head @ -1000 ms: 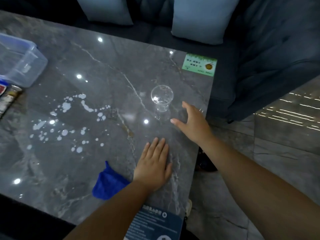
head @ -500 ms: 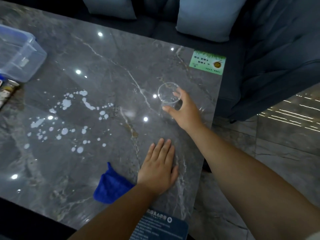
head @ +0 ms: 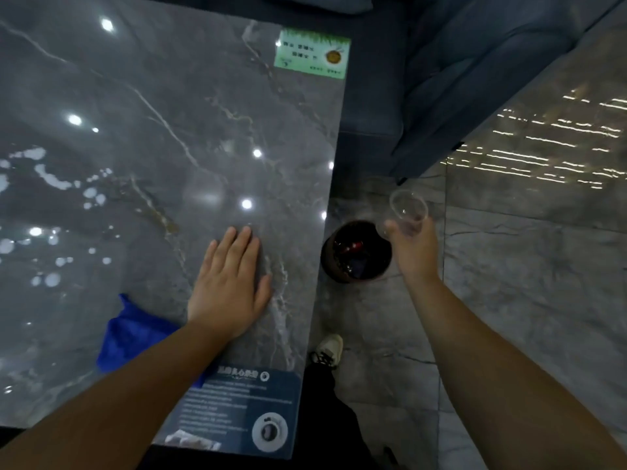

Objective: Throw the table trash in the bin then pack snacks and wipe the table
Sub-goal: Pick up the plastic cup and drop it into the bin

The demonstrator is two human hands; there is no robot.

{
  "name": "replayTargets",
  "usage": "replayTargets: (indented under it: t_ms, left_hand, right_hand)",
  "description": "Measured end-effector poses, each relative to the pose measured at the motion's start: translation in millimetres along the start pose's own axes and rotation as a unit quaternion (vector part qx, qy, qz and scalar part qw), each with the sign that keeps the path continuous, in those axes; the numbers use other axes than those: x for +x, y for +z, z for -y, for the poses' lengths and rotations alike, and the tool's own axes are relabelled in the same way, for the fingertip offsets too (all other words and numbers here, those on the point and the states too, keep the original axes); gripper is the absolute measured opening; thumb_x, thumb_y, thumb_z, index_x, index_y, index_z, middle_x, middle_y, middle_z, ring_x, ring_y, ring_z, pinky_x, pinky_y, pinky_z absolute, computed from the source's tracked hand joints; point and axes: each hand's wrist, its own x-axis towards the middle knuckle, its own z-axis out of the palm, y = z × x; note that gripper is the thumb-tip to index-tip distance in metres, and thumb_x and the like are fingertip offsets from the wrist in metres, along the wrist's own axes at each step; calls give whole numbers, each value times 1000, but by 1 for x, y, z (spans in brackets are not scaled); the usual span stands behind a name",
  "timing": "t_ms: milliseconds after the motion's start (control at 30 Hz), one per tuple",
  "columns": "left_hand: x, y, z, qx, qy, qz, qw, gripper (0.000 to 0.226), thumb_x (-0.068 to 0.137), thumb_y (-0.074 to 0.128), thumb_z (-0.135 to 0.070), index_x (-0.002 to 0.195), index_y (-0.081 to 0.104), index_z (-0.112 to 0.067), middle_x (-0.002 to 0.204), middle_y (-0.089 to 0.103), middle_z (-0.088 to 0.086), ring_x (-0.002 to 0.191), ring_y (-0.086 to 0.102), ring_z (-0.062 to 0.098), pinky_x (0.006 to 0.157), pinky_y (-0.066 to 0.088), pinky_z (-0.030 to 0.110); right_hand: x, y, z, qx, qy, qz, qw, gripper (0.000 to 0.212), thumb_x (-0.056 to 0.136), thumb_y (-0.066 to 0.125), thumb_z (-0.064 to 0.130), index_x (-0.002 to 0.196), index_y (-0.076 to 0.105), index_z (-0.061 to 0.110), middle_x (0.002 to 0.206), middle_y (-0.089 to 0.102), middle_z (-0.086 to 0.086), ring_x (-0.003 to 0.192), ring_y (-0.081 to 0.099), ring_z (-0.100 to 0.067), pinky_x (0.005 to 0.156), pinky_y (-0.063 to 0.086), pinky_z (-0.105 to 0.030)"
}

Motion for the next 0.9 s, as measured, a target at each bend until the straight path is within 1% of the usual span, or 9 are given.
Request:
replayTargets:
  t_ms: [100, 200, 300, 367, 433, 567, 700, 833, 900]
  left_hand:
    - [-1, 1, 0, 14, 0, -1, 1000, 64, 91, 36, -42, 139, 40, 0, 150, 34, 19, 143, 22, 33, 117, 14, 48]
    - [0, 3, 0, 15, -4, -5, 1000, 64, 92, 35, -42, 140, 38, 0, 151, 33, 18, 143, 21, 32, 118, 12, 47]
    - [0, 3, -1, 10, -5, -13, 1000, 65, 92, 34, -42, 141, 38, 0, 151, 34, 19, 143, 21, 32, 118, 14, 48]
    - [0, 3, -2, 6, -4, -16, 1000, 65, 92, 34, -42, 140, 38, 0, 150, 34, 19, 143, 22, 33, 117, 15, 49]
    - [0, 3, -1, 3, -4, -17, 1000, 65, 92, 35, -42, 140, 39, 1, 150, 35, 19, 143, 22, 33, 117, 15, 49]
    - [0, 3, -1, 6, -6, -10, 1000, 65, 92, 35, -43, 140, 39, 0, 150, 34, 19, 143, 21, 32, 118, 13, 47]
    - [1, 1, -2, 6, -7, -2, 1000, 64, 91, 35, -43, 139, 40, 0, 149, 35, 19, 142, 23, 33, 117, 14, 47]
    - [1, -4, -3, 2, -13, 16, 1000, 65, 91, 35, -43, 139, 41, -1, 149, 37, 18, 142, 25, 33, 117, 15, 48]
    - [1, -8, -4, 0, -17, 29, 999, 66, 90, 34, -44, 139, 42, -1, 148, 38, 18, 141, 26, 33, 117, 16, 48]
  right_hand:
    - [5, -1, -34, -17, 35, -3, 999, 64, 80, 72, 39, 132, 45, 13, 123, 60, -5, 111, 58, -19, 97, 48, -38]
    - [19, 3, -47, -11, 52, 21, 998, 61, 79, 75, 30, 129, 46, 11, 119, 59, -1, 111, 57, -18, 94, 45, -31]
    - [31, 3, -63, -43, 99, 47, 993, 79, 76, 78, 34, 137, 37, 5, 136, 50, -13, 123, 49, -28, 95, 39, -32]
    - [31, -1, -75, -70, 129, 59, 987, 90, 77, 76, 40, 144, 29, 3, 147, 39, -16, 132, 41, -31, 101, 37, -36]
    - [24, -6, -85, -101, 140, 72, 982, 91, 80, 72, 44, 147, 26, 4, 151, 34, -17, 136, 35, -32, 107, 34, -41]
    - [3, -18, -88, -131, 117, 75, 982, 81, 83, 68, 46, 143, 35, 3, 146, 41, -18, 133, 40, -32, 105, 34, -40]
    - [-15, -26, -67, -150, 43, 86, 984, 61, 89, 63, 40, 135, 46, 5, 136, 52, -15, 125, 48, -29, 94, 36, -31]
    - [-30, -34, -36, -184, -20, 117, 976, 61, 92, 54, 46, 139, 43, 9, 141, 48, -13, 128, 45, -27, 103, 37, -37]
    - [-38, -38, -18, -210, -58, 121, 969, 58, 93, 52, 45, 139, 43, 10, 140, 49, -12, 127, 46, -26, 101, 36, -35]
